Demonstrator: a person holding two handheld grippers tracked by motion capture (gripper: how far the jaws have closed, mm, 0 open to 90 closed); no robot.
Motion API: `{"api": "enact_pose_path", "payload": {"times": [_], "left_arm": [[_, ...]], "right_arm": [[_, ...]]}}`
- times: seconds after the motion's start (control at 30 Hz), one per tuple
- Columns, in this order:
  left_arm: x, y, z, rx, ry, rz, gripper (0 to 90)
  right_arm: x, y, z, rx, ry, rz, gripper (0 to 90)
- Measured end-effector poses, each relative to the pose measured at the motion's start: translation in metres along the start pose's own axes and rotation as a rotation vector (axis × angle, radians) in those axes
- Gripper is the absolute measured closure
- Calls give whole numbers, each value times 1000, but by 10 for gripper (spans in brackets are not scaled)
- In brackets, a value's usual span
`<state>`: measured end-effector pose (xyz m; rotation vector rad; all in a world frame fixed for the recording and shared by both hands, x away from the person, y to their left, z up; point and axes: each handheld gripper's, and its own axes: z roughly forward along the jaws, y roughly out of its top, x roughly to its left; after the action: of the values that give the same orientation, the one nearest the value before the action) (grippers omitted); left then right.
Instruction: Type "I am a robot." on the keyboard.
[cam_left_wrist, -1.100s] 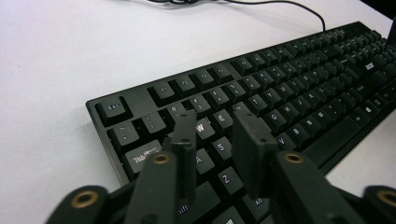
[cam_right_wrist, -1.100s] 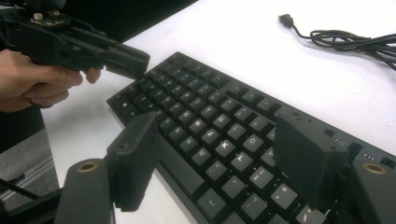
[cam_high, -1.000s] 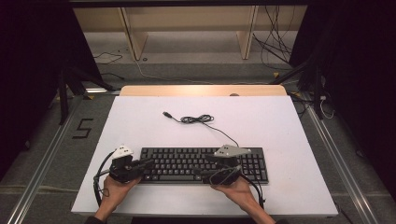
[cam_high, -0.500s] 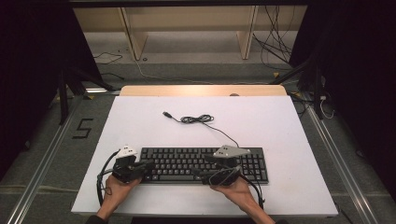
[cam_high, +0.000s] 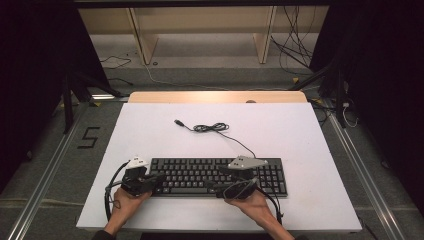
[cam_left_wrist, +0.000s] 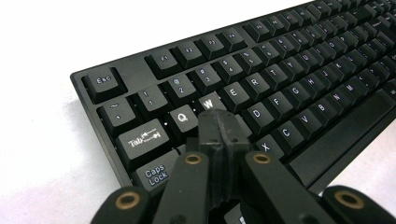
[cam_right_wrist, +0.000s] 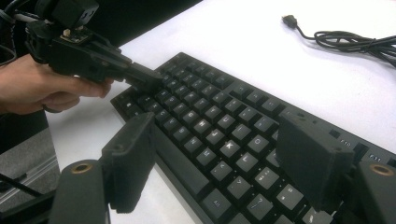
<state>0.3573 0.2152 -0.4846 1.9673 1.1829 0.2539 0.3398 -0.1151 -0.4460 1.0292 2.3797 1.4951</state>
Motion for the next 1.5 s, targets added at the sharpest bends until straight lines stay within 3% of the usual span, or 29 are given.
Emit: {"api": "enact_pose_path", "payload": {"times": [0.23,0.43,0.7,0.93,1.17,1.3,1.5], "left_arm": [[-1,1,-2,-7,0,7,888],[-3,4,-13,-79,-22,4,828],[-7,4,-26,-172,-68,1,667],[-12,4,-33,-233,-93,2,470],[-14,4,-36,-279,-106,5,376],[-15,3,-38,-300,-104,-2,346],[-16,3,-39,-300,-99,-2,322]], "right_arm": [[0,0,0,-3,-1,-3,297],[0,1,-1,-11,-5,-2,297],[1,2,-2,-26,-5,-8,297],[1,3,-2,-31,-1,-11,298],[3,3,3,-23,6,-16,307],[5,5,9,-9,1,-23,344],[5,5,19,38,-3,-28,520]]}}
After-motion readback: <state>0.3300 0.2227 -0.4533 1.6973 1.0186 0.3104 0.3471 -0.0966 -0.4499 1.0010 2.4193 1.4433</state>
